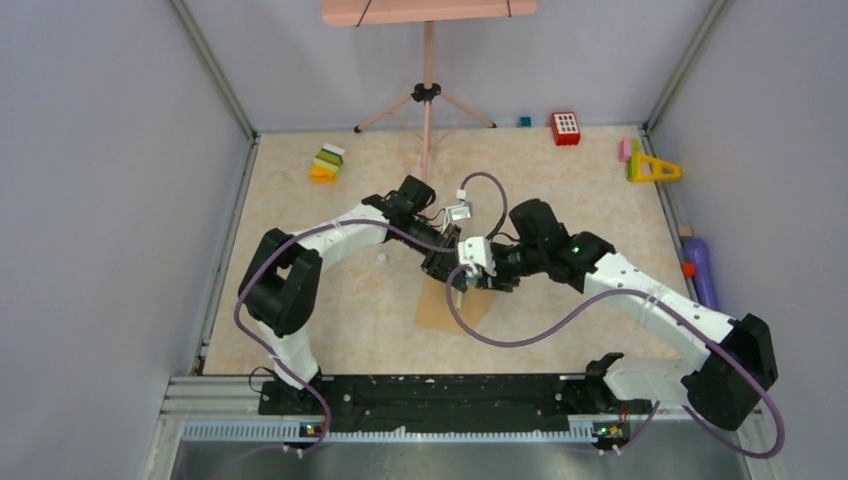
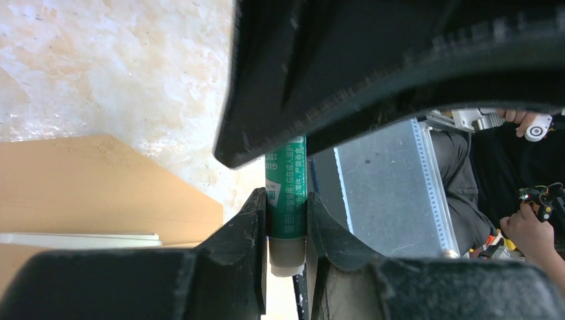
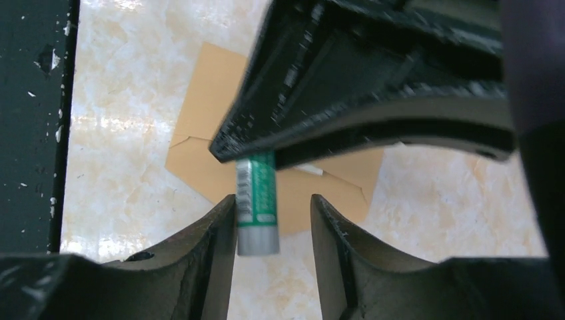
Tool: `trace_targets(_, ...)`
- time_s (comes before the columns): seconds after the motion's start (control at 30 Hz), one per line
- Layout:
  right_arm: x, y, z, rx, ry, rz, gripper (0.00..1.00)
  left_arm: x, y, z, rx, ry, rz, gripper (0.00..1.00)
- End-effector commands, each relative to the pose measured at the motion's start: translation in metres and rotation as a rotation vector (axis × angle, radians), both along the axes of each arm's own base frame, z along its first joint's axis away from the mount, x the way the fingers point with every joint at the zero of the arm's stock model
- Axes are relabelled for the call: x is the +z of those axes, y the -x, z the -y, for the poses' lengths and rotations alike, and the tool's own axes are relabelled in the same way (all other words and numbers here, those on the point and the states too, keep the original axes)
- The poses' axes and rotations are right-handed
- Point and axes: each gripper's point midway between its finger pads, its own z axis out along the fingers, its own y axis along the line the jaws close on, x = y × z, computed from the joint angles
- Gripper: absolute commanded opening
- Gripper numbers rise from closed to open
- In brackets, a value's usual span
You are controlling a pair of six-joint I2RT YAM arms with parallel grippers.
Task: Place the letter into the envelope and seal it
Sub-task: Paint the envelope at the center of the board.
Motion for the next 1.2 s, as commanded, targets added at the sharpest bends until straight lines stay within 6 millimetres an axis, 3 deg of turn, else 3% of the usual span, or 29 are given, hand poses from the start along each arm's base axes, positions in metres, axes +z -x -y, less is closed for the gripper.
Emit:
trace_targets(0.0,0.047,-0.017,-0.003,-0.07,-0.195,-0.115,0.47,0.023,0.004,0.003,-0.04,0.072,0.026,0.05)
trace_targets(0.07,0.059,-0.02,0.003,-0.091,-0.281,-0.232,0.54,0.027,0.003,0.0,-0.036,0.08,0.039,0.04)
trace_targets(0.2,0.074,-0.024,0.012,-0.114,-0.426,-0.453,0.55,0.032,0.002,-0.002,-0.03,0.094,0.059,0.04)
trace_targets(0.43,0.08,-0.016,0.003,-0.123,-0.549,-0.742,0.6,0.029,-0.005,-0.001,0.014,0.072,0.076,0.04)
trace_targets(0.73,0.07,-0.022,0.001,-0.251,-0.633,-0.816,0.59,0.029,-0.024,-0.004,0.116,0.072,0.099,0.01)
trace_targets(1.17,0.052,-0.024,-0.009,-0.273,-0.612,-0.853,0.53,0.03,-0.026,-0.005,0.132,0.074,0.096,0.01)
